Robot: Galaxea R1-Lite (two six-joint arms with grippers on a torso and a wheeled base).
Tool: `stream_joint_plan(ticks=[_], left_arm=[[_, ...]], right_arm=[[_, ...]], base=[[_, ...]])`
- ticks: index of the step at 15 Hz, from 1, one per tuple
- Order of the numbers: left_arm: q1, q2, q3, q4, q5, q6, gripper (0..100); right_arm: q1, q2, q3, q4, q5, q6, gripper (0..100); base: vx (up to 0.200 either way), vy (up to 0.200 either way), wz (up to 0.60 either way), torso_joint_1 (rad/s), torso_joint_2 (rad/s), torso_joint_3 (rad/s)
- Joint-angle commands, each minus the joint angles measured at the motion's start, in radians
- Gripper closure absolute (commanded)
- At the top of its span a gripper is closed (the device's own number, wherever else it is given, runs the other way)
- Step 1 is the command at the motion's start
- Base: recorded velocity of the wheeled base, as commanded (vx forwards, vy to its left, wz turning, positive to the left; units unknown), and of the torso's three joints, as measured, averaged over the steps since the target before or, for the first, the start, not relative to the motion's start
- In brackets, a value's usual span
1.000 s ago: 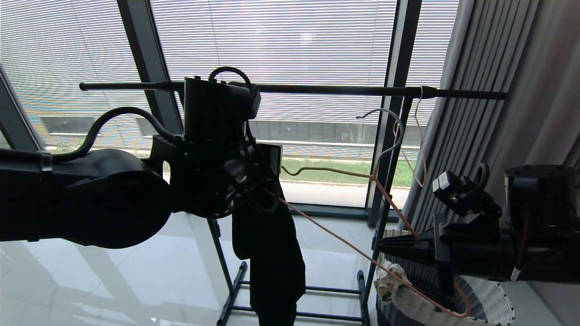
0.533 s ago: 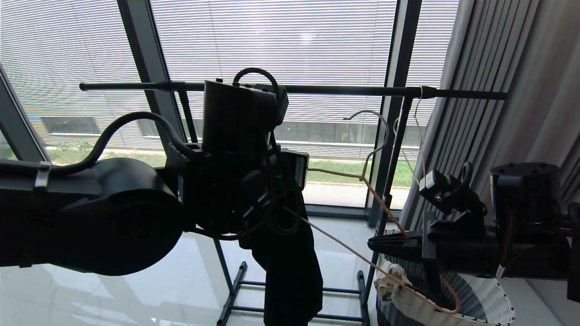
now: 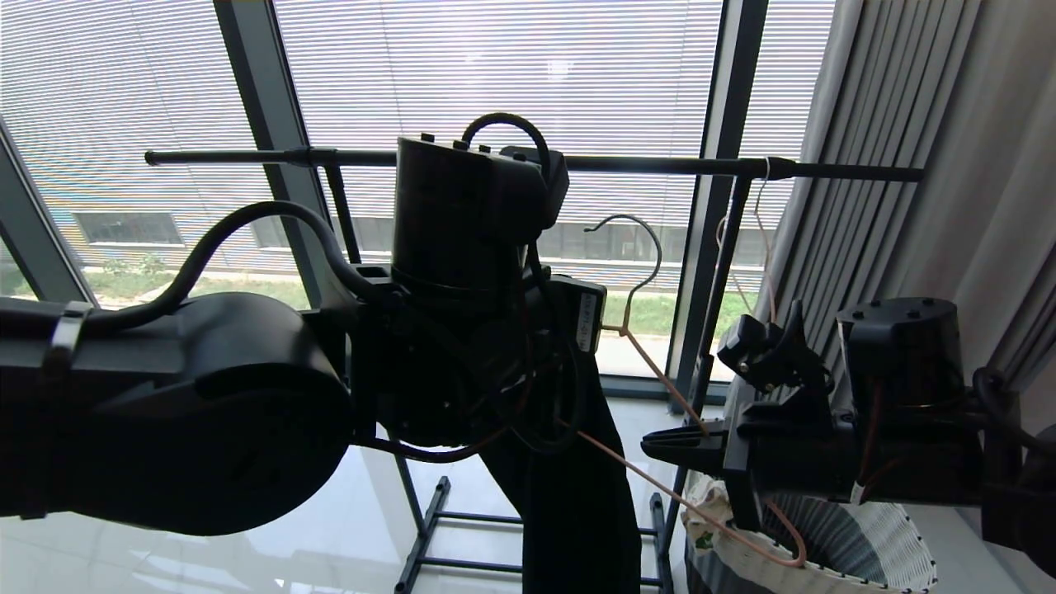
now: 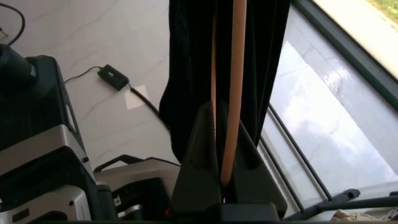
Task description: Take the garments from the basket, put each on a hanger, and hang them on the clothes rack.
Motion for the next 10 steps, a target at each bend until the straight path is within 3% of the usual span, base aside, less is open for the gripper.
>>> stream_joint_plan(ticks=[1,5,7,10], left_arm=[[-0.020,0.001,-0.004,0.000,0.001,-0.001,100],[-0.032,-0.008,0.001,0.000,-0.041,0.002,100],[-0.030,-0.008,0.002,-0.002,-0.039,0.000,100],[-0.030,-0.010,0.009,-0.002,-0.038,0.000,100]], right_arm=[[0.013,0.023,-0.012,0.000,-0.012,0.001,100],[0.008,0.023,-0.017,0.000,-0.029,0.004,100],[0.007,0.023,-0.014,0.000,-0.078,0.006,100],[-0.010,0.020,-0.017,-0.002,-0.093,0.006,100]], base=[[0.000,0.000,0.00,0.000,0.00,0.000],[0.000,0.000,0.00,0.000,0.00,0.000],[0.000,0.000,0.00,0.000,0.00,0.000],[0.000,0.000,0.00,0.000,0.00,0.000]])
